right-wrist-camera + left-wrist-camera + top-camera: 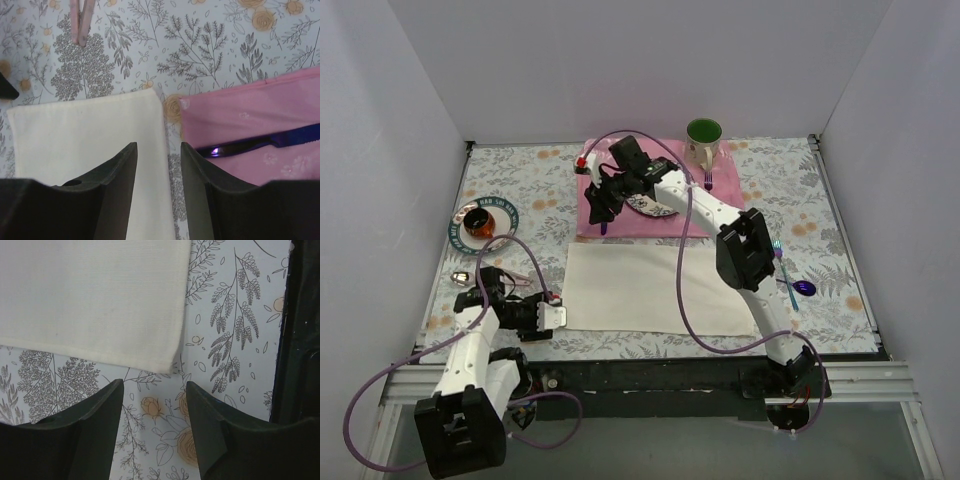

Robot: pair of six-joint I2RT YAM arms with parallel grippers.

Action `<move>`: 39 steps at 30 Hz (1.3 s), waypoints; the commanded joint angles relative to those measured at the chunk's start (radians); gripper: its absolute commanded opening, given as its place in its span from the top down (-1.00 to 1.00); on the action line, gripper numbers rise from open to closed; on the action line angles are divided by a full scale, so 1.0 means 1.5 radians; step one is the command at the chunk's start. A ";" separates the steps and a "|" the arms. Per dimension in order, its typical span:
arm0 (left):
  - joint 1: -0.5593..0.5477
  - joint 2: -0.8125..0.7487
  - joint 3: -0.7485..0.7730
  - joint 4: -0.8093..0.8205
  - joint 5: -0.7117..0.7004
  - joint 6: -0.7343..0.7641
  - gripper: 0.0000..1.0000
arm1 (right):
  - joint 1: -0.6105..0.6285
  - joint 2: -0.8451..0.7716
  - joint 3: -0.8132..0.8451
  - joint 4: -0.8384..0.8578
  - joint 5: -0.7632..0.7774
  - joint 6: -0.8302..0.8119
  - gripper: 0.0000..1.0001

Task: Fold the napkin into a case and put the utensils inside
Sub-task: Pick up the rectangle-folded napkin from the center of the board.

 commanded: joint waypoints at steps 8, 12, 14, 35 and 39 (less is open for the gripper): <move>0.003 -0.014 -0.011 0.060 0.051 -0.029 -0.12 | 0.063 0.123 0.073 0.155 0.065 0.013 -0.02; 0.002 -0.020 -0.018 0.077 0.048 -0.037 -0.13 | 0.072 0.150 0.081 0.176 0.075 0.009 0.00; 0.003 -0.012 -0.019 0.099 0.046 -0.051 -0.13 | 0.074 0.152 0.068 0.184 0.078 0.002 -0.01; 0.004 0.003 -0.033 0.139 0.033 -0.090 -0.13 | 0.083 0.156 0.007 0.204 0.060 -0.039 -0.13; 0.004 0.005 -0.035 0.130 0.032 -0.072 -0.13 | 0.088 0.163 0.008 0.208 0.073 -0.043 -0.11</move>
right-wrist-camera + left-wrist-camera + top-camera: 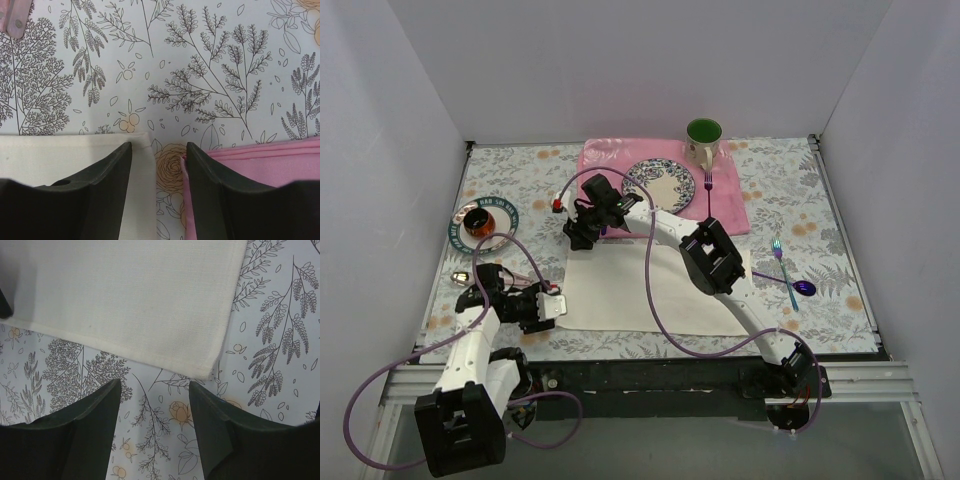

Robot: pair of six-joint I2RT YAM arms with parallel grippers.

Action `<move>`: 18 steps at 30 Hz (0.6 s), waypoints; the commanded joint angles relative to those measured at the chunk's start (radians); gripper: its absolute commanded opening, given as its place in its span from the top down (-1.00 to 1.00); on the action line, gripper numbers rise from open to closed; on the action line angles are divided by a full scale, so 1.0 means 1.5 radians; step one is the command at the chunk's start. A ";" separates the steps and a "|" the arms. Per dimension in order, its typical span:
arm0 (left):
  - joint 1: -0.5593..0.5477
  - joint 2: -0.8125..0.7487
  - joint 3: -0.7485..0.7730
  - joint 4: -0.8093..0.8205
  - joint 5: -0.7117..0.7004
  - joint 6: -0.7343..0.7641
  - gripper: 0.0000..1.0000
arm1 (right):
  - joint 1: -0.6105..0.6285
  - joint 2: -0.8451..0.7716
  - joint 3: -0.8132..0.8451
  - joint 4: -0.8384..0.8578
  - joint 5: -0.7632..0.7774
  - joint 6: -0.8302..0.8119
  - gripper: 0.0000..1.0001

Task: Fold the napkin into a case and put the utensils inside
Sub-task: Pick up the rectangle-folded napkin from the center of the board.

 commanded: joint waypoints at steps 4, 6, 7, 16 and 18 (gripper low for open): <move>0.004 -0.009 -0.014 -0.037 0.025 0.076 -0.16 | 0.011 0.015 0.012 0.014 0.007 -0.017 -0.04; 0.005 -0.020 -0.025 -0.032 0.028 0.072 -0.18 | 0.011 0.018 0.012 0.015 0.005 -0.019 0.11; 0.004 -0.023 -0.031 -0.028 0.027 0.070 -0.19 | 0.010 0.018 0.013 0.016 0.005 -0.020 0.20; 0.005 -0.029 -0.051 -0.014 0.039 0.107 -0.19 | 0.014 0.015 0.008 0.018 0.016 -0.035 0.97; 0.004 -0.019 -0.053 -0.007 0.033 0.113 -0.15 | 0.017 0.014 0.008 0.018 0.015 -0.034 0.97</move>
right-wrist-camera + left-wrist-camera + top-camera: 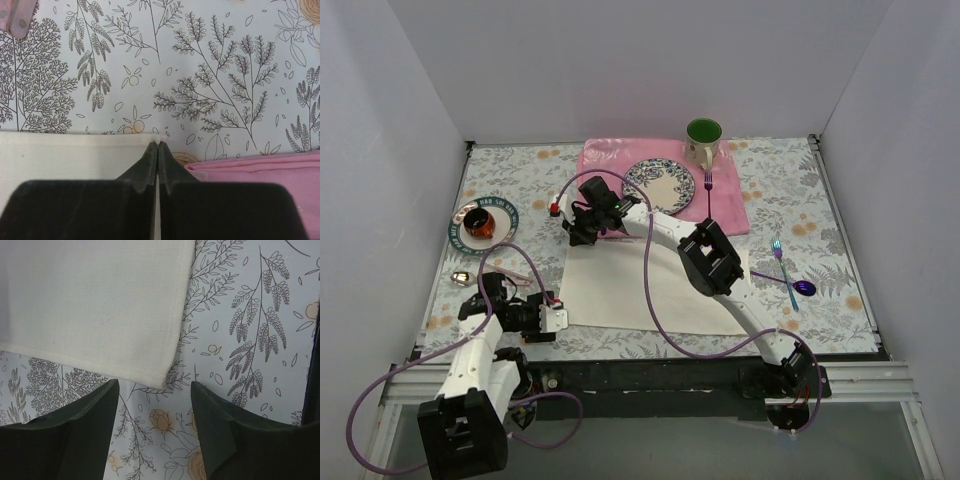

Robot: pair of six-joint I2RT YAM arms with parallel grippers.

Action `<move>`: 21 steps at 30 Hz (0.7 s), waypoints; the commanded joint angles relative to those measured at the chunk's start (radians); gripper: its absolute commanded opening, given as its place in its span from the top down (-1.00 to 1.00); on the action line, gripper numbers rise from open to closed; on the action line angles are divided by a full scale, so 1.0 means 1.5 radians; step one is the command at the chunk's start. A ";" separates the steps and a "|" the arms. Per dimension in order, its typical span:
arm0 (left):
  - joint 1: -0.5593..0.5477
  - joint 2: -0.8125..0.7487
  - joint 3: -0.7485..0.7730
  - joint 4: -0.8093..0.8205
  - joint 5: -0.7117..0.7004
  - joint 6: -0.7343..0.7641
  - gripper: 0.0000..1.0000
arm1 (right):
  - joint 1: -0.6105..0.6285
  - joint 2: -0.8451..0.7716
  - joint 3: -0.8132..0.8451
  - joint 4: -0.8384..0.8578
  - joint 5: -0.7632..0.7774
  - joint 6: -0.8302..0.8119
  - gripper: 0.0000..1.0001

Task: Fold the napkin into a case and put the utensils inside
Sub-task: Pick up the rectangle-folded napkin from the center of the board.

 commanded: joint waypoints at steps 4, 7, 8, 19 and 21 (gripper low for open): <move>0.004 0.029 -0.005 0.042 0.023 0.028 -0.09 | 0.011 0.010 0.006 0.010 0.010 -0.015 0.97; 0.004 0.030 -0.010 0.045 0.025 0.053 0.02 | 0.011 0.011 0.006 0.010 0.013 -0.016 0.97; 0.004 0.031 -0.013 0.045 0.025 0.062 0.06 | 0.012 0.010 0.005 0.010 0.013 -0.016 0.97; -0.026 0.081 -0.035 0.104 0.003 0.051 0.32 | 0.012 0.012 0.007 0.013 0.013 -0.016 0.97; -0.030 0.096 -0.031 0.108 -0.006 0.047 0.41 | 0.012 0.011 0.007 0.012 0.012 -0.016 0.97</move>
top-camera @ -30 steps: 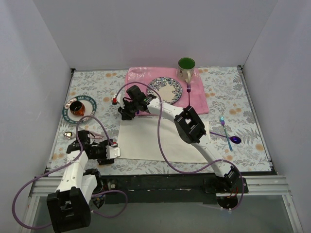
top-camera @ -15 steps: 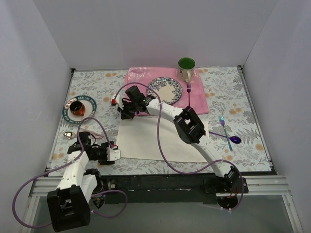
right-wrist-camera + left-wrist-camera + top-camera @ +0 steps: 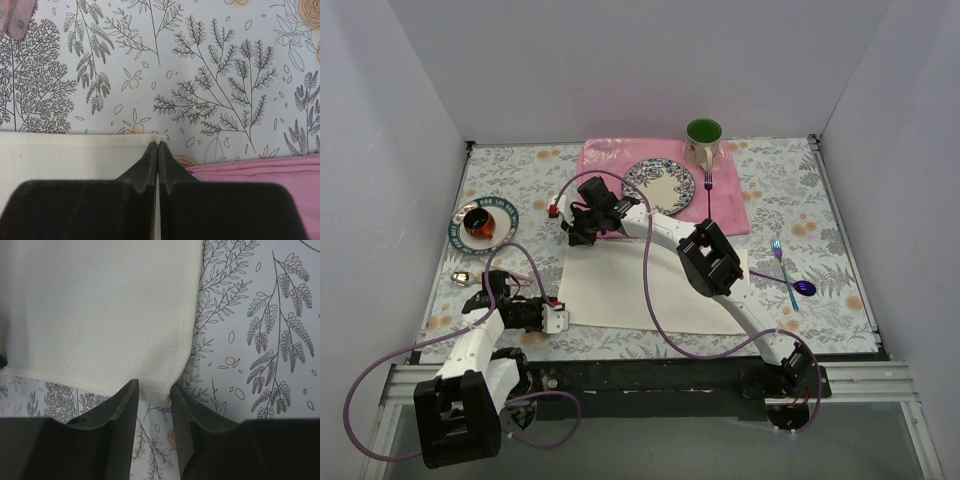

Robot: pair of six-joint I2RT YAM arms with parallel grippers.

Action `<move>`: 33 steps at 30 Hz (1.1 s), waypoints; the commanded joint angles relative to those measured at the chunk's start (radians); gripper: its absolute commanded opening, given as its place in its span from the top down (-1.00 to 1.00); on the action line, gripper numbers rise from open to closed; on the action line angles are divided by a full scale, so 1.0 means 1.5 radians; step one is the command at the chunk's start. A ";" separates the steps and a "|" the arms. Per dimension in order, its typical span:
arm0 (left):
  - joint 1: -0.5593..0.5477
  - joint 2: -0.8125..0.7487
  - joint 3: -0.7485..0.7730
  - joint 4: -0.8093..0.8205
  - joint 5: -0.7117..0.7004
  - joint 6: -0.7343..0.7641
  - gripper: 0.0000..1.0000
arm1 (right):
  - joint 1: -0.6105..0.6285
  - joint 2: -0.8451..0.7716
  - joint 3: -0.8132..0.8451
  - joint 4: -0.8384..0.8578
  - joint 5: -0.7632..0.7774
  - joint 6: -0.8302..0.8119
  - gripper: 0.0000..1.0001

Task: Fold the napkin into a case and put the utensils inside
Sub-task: Pick up the rectangle-folded napkin from the center of the board.

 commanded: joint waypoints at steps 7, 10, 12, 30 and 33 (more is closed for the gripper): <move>-0.013 0.058 -0.002 0.016 -0.042 -0.005 0.84 | 0.006 0.012 0.007 0.008 0.006 -0.007 0.97; -0.014 0.044 0.007 -0.013 -0.043 -0.003 1.00 | 0.006 0.009 0.008 0.011 0.004 -0.005 0.97; -0.014 0.037 0.022 -0.032 -0.051 -0.012 1.00 | 0.008 0.004 0.012 0.013 0.001 -0.001 0.97; 0.006 0.043 0.151 -0.110 -0.083 -0.091 1.00 | 0.025 -0.039 0.050 0.059 -0.003 0.032 0.97; 0.005 0.042 0.169 -0.120 -0.073 -0.093 1.00 | 0.024 -0.047 0.055 0.061 0.000 0.032 0.97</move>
